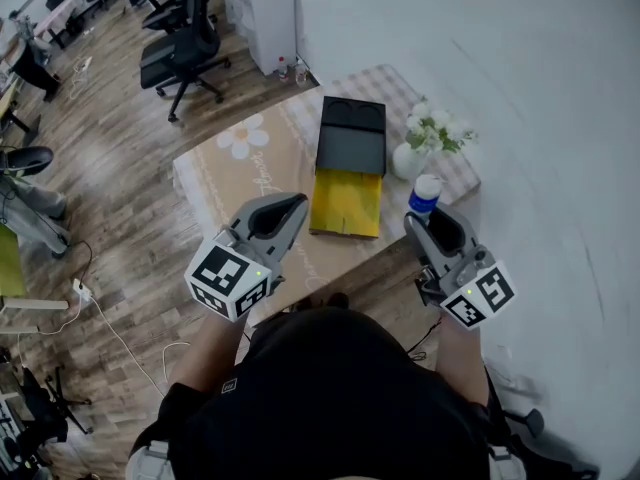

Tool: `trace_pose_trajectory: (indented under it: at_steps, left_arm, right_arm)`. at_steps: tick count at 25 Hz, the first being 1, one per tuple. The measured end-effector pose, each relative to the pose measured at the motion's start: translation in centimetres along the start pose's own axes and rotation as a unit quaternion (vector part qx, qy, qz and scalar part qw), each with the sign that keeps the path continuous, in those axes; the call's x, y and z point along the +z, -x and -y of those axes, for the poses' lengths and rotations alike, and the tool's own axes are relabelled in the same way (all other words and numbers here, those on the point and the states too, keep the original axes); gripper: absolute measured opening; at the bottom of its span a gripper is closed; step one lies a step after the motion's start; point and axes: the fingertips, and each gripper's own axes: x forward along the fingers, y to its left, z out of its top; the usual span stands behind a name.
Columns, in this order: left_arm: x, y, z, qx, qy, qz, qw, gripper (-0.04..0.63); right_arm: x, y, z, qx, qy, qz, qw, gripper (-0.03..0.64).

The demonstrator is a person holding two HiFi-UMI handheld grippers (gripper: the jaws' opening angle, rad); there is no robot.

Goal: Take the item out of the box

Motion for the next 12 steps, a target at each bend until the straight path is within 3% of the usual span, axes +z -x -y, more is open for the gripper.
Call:
trace_pose_trajectory:
  at_steps: [12]
  left_arm:
    - [-0.69,-0.31,-0.06,0.003,0.005,-0.004,1.0000,0.014]
  right_arm:
    - [0.12,0.19,0.23,0.002,-0.002,0.005,1.000,0.135]
